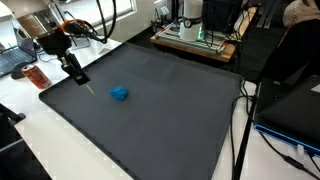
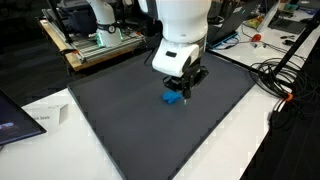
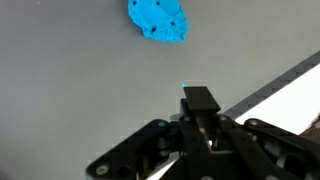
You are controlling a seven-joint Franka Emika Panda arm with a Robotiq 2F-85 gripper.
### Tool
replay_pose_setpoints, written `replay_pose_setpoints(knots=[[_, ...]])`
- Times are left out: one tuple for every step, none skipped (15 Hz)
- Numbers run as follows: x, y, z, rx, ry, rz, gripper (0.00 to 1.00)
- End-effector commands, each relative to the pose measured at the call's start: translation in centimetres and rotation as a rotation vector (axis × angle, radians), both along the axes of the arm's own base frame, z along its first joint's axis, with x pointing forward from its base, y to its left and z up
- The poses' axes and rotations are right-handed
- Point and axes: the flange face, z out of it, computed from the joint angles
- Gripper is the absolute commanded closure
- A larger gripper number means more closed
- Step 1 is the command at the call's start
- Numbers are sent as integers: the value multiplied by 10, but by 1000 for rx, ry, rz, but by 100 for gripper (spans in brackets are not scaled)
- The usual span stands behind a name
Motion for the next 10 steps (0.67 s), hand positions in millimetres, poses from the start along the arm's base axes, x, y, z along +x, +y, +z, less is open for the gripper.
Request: replay_pose_setpoints(knots=[[-16,14,12,-86,-17,20,97],[-19,17,13,-109,-25,23,97],[-22,22,14,-131,-32,29,97],[-25,25,15,-149,-37,35,97],[-28,30,15,-166,-42,43,97],[-32,36,16,-187,-48,51,97],[-36,42,17,-204,-52,60,97],[-39,48,18,-222,-57,70,97],[-43,55,19,-246,-61,78,97],[-47,62,20,-266,-63,90,97]])
